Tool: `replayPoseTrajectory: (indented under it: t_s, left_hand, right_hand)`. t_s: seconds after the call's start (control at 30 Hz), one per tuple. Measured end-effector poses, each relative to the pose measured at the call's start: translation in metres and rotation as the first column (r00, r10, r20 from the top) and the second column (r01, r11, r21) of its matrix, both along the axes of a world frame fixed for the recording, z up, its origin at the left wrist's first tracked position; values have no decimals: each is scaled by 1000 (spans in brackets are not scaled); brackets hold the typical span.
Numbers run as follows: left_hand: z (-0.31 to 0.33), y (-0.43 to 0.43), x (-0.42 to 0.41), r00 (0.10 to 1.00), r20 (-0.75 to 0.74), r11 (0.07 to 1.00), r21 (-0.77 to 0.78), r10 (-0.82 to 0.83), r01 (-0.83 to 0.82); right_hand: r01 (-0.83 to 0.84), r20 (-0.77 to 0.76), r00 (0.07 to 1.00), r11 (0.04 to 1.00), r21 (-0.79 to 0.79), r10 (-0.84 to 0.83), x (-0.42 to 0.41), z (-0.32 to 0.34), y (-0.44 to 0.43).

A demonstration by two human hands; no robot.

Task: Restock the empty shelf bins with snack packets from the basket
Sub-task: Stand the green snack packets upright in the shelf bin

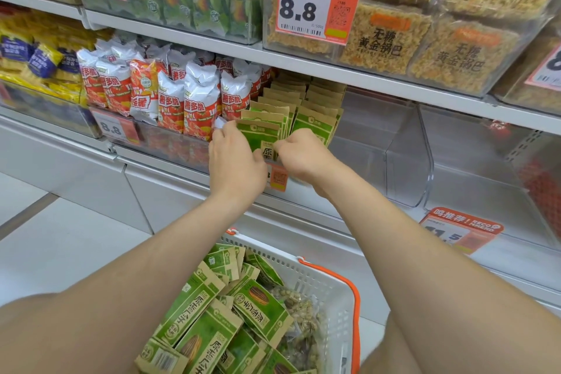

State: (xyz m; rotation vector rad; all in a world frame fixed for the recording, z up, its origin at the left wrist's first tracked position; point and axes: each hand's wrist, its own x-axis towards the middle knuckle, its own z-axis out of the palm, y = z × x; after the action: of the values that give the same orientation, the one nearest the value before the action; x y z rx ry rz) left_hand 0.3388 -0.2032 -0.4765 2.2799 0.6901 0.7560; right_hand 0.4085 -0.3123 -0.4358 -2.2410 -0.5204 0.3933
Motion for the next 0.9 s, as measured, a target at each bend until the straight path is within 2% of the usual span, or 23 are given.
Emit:
replayPoseTrajectory:
  t_s: [0.07,0.17,0.23,0.37,0.43,0.5,0.57,0.63,0.73,0.77,0.83,0.87,0.9]
  left_hand:
    - [3,3,-1,1000,16,1000,8,10,-10]
    - [6,8,-2,1000,21,1000,10,20,-21]
    - [9,10,-2,1000,11,1000,15,24,-24]
    - [11,9,-6,1000,-12,999,47,14,-14]
    - [11,7,-9,1000,-22,998,60,-5,6]
    - [12,8,-11,999,-30,998,47,-39,40]
    - [10,10,-14,995,-34,994,50,-91,92]
    - [8,12,-20,993,-4,978,170,-121,120]
    - [7,16,-33,991,72,916,394,-114,77]
    - [6,17,-37,989,42,904,413,-139,110]
    - [-1,23,-45,965,-141,899,355,-220,256]
    - [-5,26,-48,919,-292,891,291,-265,349]
    - [-9,30,-52,832,-458,867,220,-314,448]
  right_hand:
    - [-12,-30,999,1000,-1,12,3,5,-5]
    - [-70,0,997,985,-158,71,5,8,-9]
    - [-163,-70,986,957,-240,150,6,4,-6]
    - [-242,-137,968,929,-281,210,12,2,-4]
    - [-279,-121,960,906,-320,253,14,2,-7]
    - [-261,-16,961,889,-375,275,10,-1,-9]
    - [-160,147,961,906,-392,233,2,-2,-11]
    - [-14,342,927,924,-382,155,-10,1,-15]
    - [154,560,826,935,-320,55,-35,17,-20]
    - [155,601,797,944,-290,54,-42,18,-19]
    - [65,595,797,966,-250,101,-54,12,-13]
    - [-4,550,822,966,-258,150,-60,5,-10]
    - [-77,480,850,953,-293,216,-65,-1,-7]
